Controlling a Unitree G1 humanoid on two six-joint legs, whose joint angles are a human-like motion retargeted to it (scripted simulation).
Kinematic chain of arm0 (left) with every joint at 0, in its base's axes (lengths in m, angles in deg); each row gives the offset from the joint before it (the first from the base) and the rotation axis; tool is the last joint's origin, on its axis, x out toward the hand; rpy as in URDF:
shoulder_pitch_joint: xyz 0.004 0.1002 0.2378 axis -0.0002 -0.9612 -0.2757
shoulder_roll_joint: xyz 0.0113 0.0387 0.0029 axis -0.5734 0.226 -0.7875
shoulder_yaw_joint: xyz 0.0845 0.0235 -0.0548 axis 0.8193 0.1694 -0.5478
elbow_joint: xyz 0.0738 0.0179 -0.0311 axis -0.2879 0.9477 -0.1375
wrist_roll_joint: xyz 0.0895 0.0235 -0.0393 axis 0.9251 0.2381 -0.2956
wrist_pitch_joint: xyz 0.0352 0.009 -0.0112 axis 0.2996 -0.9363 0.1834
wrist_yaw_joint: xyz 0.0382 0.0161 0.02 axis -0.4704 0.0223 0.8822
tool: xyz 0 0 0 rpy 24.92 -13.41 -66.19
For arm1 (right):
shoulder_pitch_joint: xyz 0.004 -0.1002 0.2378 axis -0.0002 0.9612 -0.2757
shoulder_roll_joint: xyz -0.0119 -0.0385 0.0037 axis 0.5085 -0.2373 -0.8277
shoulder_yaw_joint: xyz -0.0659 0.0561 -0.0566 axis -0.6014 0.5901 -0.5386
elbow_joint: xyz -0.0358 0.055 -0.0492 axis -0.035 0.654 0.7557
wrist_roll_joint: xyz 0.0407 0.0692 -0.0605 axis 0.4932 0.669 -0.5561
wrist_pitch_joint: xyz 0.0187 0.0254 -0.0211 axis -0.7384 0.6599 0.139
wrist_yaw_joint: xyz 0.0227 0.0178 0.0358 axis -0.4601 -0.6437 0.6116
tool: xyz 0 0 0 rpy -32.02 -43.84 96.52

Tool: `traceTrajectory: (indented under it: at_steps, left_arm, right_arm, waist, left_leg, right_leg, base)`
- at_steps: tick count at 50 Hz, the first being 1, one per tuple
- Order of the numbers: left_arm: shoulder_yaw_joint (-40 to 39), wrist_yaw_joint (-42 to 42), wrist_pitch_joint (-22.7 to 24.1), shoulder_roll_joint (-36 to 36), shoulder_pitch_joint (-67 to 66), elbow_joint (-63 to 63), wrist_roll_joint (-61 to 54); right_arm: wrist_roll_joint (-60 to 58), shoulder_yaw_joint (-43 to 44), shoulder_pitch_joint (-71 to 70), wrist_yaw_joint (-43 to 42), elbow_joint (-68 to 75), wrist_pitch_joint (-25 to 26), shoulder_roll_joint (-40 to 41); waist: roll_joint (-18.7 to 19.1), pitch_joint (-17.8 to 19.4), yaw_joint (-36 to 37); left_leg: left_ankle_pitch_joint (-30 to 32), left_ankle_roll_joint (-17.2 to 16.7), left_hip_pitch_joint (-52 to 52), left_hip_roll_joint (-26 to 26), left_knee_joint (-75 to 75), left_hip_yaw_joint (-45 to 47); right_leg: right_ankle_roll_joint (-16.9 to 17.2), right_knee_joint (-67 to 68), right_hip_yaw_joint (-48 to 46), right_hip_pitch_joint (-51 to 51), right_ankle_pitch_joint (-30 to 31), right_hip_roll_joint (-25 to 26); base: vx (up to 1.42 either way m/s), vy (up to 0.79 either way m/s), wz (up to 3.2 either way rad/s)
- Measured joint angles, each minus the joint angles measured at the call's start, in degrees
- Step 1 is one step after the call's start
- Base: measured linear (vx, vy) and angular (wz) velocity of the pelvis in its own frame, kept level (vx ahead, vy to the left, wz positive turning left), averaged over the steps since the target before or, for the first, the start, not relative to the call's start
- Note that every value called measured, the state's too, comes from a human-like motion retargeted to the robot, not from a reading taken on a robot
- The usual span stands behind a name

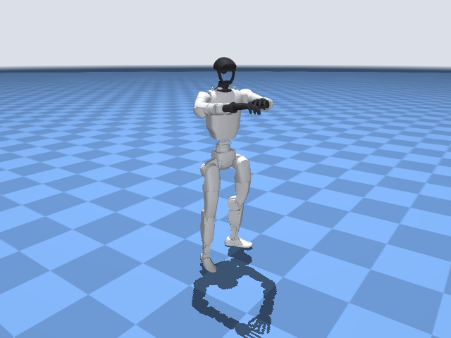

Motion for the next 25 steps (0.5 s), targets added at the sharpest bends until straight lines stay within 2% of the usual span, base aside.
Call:
traceTrajectory:
  at_steps: [8,13,17,22,25]
  left_arm:
    - [-0.3,-9.6,-1.0,-3.7,-2.8,1.1,-4.8]
    - [-0.1,-15.0,-1.5,-6.3,-4.5,1.9,-4.0]
    - [0.2,-13.0,0.3,-9.4,-5.6,1.8,-0.1]
    - [-0.1,-6.3,2.5,-13.5,-6.6,1.7,4.2]
    - [-0.9,-5.1,2.5,-15.4,-7.1,2.2,4.1]
  right_arm:
    - [1.3,-0.6,0.6,3.0,-1.7,0.0,1.3]
    - [5.5,0.1,1.3,6.7,-0.9,0.7,3.5]
    - [6.5,0.4,2.0,6.5,0.7,-0.1,5.9]
    - [2.4,-0.4,2.3,0.2,2.4,-1.9,8.7]
    - [0.5,-0.8,2.0,-2.9,2.8,-2.2,10.2]
  waist:
    - [-2.0,-0.1,4.8]
    - [-3.6,0.1,8.0]
    - [-4.9,0.4,10.9]
    - [-6.4,0.7,14.4]
    - [-7.2,0.8,16.4]
  left_leg:
    - [-0.3,0.3,-1.0,-0.9,0.2,-3.5]
    - [-0.6,0.5,-1.7,-1.4,0.4,-5.6]
    - [-0.7,0.5,-2.1,-1.6,0.5,-6.9]
    - [-0.7,0.4,-2.8,-1.6,0.5,-8.2]
    - [-0.7,0.3,-3.3,-1.6,0.5,-8.9]
  right_leg:
    - [0.0,0.2,-3.2,1.1,-0.3,-1.7]
    - [0.0,0.3,-5.1,1.8,-0.3,-2.5]
    - [0.0,0.5,-6.3,2.1,-0.3,-2.9]
    - [0.0,0.5,-7.7,2.2,-0.1,-3.1]
    - [0.0,0.4,-8.4,2.3,0.1,-3.2]
  base:
    - [-0.02,0.07,0.4]
    - [-0.02,0.07,0.37]
    - [-0.02,0.06,0.3]
    - [-0.02,0.05,0.24]
    - [-0.01,0.05,0.23]
